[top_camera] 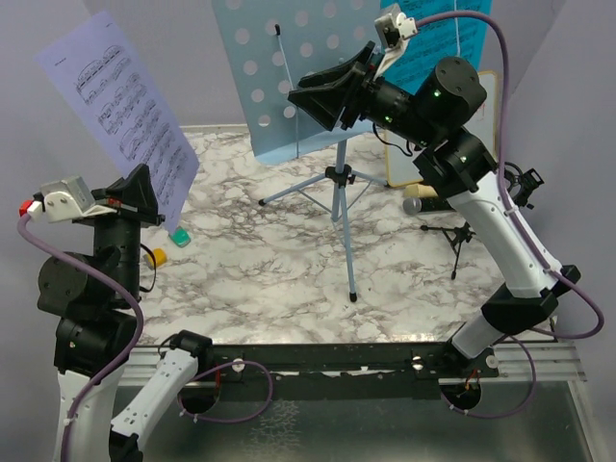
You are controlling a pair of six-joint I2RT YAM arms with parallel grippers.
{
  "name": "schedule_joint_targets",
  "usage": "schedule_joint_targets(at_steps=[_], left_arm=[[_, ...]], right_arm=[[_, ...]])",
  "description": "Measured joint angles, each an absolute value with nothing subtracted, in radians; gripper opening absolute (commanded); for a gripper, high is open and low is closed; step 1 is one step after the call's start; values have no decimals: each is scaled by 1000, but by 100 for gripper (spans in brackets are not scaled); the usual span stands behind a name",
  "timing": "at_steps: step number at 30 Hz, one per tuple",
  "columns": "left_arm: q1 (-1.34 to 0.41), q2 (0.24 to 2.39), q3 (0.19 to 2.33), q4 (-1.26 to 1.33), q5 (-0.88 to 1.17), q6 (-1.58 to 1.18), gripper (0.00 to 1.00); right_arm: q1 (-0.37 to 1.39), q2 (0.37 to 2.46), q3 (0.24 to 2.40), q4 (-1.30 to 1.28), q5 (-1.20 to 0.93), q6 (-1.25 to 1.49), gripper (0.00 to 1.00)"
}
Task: Pack up the instrument practice props
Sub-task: Place the sheet music at the corner of the board.
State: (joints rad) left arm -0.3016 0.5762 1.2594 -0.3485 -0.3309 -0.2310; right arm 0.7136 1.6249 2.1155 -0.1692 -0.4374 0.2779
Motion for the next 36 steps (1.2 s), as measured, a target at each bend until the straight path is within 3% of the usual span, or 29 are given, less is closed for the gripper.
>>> schedule_joint_targets(at_steps=[15,26,36], left_arm=[[-303,658,1183,-344,-348,-293,0],[-300,908,952,-173,-346,-406,0],[-155,1253,963,93,-265,-596,0]], right_arm=[[709,1304,1762,-109,-385,166,87],[709,915,1354,-11,-199,79,94],[709,691,1143,-175,131,-26,96]])
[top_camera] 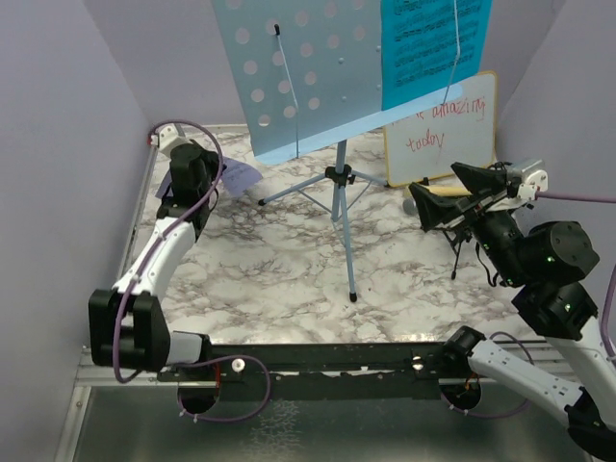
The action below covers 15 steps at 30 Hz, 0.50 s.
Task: Pack up the instrument practice props
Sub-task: Place the sheet music at the corner of the board.
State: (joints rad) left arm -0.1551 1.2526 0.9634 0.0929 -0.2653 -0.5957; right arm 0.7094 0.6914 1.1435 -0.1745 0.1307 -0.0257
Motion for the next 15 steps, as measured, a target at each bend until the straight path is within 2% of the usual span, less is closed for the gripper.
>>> schedule_joint_targets(at_steps=[4,8,15], left_arm=[[-73,1422,1038,175,-220,-687,0],[-25,1581,1206,197,-203,-723,0],[-14,1633,1340,271,-203,-719,0]], right_arm=[[709,623,1092,-232,249,-50,97],[709,562,1031,-268,350,-70,97],[707,459,896,-262,457,-99,97]])
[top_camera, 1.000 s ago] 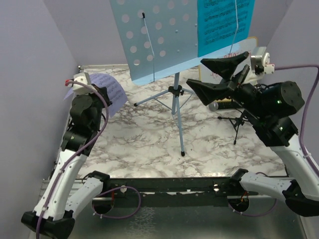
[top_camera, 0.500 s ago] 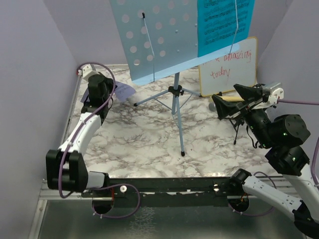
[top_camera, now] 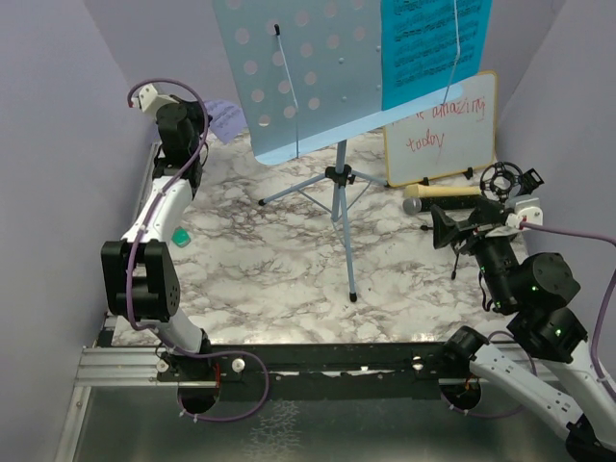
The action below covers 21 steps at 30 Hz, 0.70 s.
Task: Pack up the instrument practice props
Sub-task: Place the sheet music at the corner of the board.
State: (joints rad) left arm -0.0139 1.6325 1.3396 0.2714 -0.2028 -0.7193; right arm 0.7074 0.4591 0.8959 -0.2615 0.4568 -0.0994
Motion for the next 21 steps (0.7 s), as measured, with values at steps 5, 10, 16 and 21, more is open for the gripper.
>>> schedule_joint_targets(at_steps=[5,10,16,21], left_arm=[[-14,1634,1267,358,-236,-744,0],[2,1713,1147,442,-241,-851,0],[34,1875,1013,498,-256,-1015,0],[36,1889,888,564,-304,-1148,0]], right_arm=[[707,419,810,-216,483,-111,97],[707,407,783,-191,490,-122,97],[707,391,781,-169,514,-133,97],[707,391,772,-157,528,-136,97]])
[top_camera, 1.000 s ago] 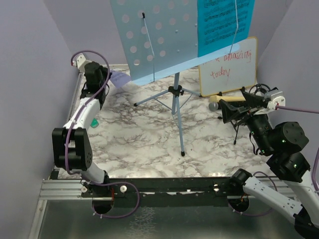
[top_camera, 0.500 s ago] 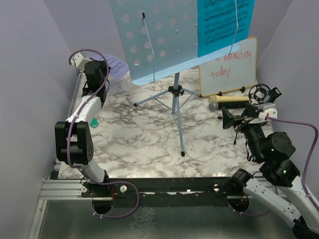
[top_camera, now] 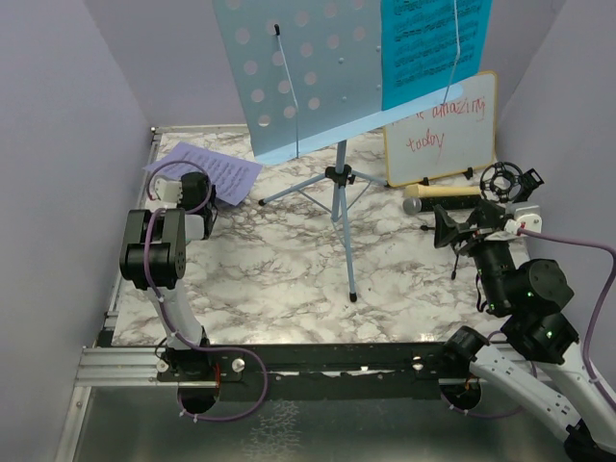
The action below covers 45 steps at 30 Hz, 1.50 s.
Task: Pack up the instrument practice props
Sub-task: Place the sheet music at the corner of the board.
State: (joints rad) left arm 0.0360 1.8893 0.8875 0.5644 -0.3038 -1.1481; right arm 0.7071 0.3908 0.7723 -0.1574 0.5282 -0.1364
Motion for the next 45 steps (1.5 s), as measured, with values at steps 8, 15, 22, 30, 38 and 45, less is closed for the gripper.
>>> schedule_joint_targets(at_steps=[8,15,22,30,38,45], left_arm=[[30,1874,761,672,-425,-1335,0],[25,1909,790,739,-439,-1409,0],[5,1960,832,755,-439,-1427,0],[-16,2008,856,769,-495,-1502,0],[-48,2069,933,770,-536,-1539,0],[-48,2097,959,775,-578,-1575,0]], right_arm=[[707,395,765,-150,535,-146,97],[707,395,756,-149,538,-151,97],[707,395,749,-149,539,-151,97],[707,390,738,-144,542,-151,97],[707,389,734,-143,546,-151,97],[707,379,731,-143,551,-151,97]])
